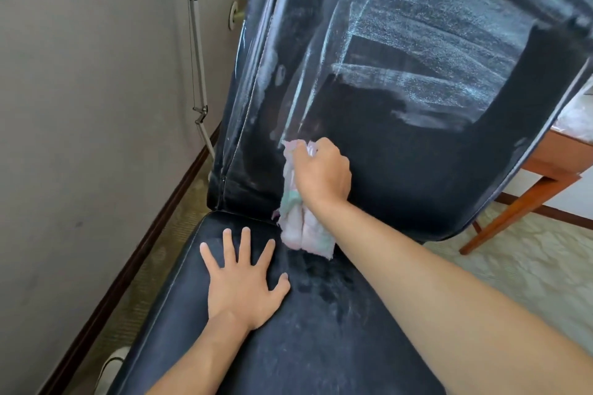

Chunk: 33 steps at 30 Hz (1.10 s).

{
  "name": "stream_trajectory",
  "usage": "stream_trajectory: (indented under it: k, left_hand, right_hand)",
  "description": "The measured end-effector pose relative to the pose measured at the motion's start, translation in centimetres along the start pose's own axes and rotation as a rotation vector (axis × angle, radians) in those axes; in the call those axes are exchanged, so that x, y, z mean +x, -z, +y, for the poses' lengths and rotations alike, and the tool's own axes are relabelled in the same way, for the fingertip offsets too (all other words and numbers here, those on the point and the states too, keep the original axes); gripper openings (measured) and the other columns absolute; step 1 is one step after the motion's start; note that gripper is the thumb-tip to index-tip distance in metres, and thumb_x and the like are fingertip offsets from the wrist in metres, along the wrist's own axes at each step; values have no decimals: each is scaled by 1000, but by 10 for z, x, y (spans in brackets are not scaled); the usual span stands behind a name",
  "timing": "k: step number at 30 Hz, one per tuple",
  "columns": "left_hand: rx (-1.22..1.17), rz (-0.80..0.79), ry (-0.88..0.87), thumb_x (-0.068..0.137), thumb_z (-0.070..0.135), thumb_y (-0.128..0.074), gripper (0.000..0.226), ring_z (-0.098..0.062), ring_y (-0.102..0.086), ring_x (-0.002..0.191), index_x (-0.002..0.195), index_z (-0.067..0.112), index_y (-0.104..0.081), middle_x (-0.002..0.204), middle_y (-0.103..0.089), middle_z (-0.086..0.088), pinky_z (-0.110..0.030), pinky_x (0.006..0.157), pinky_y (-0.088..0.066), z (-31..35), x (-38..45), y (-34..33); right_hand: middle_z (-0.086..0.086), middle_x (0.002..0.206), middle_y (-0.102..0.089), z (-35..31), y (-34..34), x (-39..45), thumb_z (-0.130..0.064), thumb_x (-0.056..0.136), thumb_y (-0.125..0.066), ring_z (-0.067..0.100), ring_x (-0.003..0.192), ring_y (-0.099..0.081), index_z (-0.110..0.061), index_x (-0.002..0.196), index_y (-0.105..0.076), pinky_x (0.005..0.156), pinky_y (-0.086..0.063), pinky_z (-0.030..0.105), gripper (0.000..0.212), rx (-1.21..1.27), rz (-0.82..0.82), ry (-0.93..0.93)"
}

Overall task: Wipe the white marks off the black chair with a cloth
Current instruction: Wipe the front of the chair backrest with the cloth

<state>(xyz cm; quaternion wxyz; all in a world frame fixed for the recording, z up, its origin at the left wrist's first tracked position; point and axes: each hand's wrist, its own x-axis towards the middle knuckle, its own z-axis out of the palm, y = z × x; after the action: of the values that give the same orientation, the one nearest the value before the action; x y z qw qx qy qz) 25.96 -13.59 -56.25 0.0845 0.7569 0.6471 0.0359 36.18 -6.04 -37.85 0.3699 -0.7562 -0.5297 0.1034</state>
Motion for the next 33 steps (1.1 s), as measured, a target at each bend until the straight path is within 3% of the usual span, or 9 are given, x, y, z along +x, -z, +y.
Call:
stream_trajectory:
  k: [5, 7, 9, 12, 16, 20, 24, 28, 33]
  left_hand:
    - [7, -9, -3, 92, 80, -4, 81, -45, 23, 156, 165, 45, 2, 175, 13, -10, -76, 113, 19, 1, 1, 0]
    - [-7, 5, -1, 92, 80, -5, 81, -45, 20, 157, 165, 45, -3, 175, 8, -11, -76, 113, 18, 0, 1, -1]
    - [-17, 30, -1, 91, 80, -6, 82, -45, 17, 158, 165, 45, -12, 175, 2, -11, -77, 114, 17, 0, 1, 0]
    - [-29, 15, -14, 91, 78, -8, 81, -45, 17, 158, 164, 44, -20, 176, 1, -11, -76, 114, 18, 0, 0, 0]
    - [-6, 9, -8, 92, 79, -6, 81, -46, 21, 156, 166, 44, -5, 175, 9, -12, -77, 113, 19, 0, -1, -1]
    - [11, -27, -8, 93, 79, -6, 81, -47, 24, 155, 165, 43, 3, 174, 14, -12, -77, 112, 20, 1, 0, 3]
    - [26, -60, 4, 93, 78, -5, 81, -47, 25, 155, 165, 43, 4, 174, 15, -12, -77, 112, 19, 1, 0, 6]
    - [-4, -76, 0, 93, 77, -9, 81, -45, 22, 156, 166, 43, -3, 175, 9, -11, -77, 113, 18, 0, -2, 7]
    - [-22, -218, -21, 94, 74, -21, 79, -41, 15, 159, 166, 43, -9, 175, 7, -7, -74, 118, 11, -5, -1, 32]
  right_hand:
    - [-7, 70, -51, -63, 35, 33, -45, 102, -46, 15, 63, -49, -24, 72, -35, 55, -29, 36, 39, 150, 252, 133]
    - [-8, 72, -52, -64, 27, 30, -46, 103, -45, 17, 66, -51, -22, 77, -39, 59, -33, 36, 35, 143, 232, 125]
    - [-6, 76, -55, -39, 1, 10, -48, 103, -44, 26, 75, -57, -21, 81, -42, 64, -39, 36, 34, 86, 96, 96]
    - [-3, 75, -55, -1, -26, -23, -47, 102, -44, 28, 75, -57, -20, 77, -40, 57, -34, 35, 37, -40, -107, 53]
    - [-4, 83, -63, -29, 0, -5, -50, 103, -46, 25, 80, -61, -22, 91, -53, 66, -43, 37, 31, 59, 115, 127]
    - [-6, 90, -66, -89, 25, 28, -50, 105, -43, 22, 81, -57, -25, 96, -51, 66, -35, 36, 27, 140, 298, 247]
    - [-3, 98, -66, -68, -9, 9, -47, 107, -40, 25, 91, -62, -24, 100, -49, 72, -43, 39, 26, 87, 217, 202]
    - [-4, 85, -62, -20, -25, -20, -46, 106, -42, 27, 85, -63, -21, 90, -46, 69, -48, 41, 30, -17, 12, 156]
    - [-6, 96, -62, -64, 15, 4, -47, 104, -48, 18, 84, -59, -24, 105, -55, 69, -41, 35, 23, 75, 188, 320]
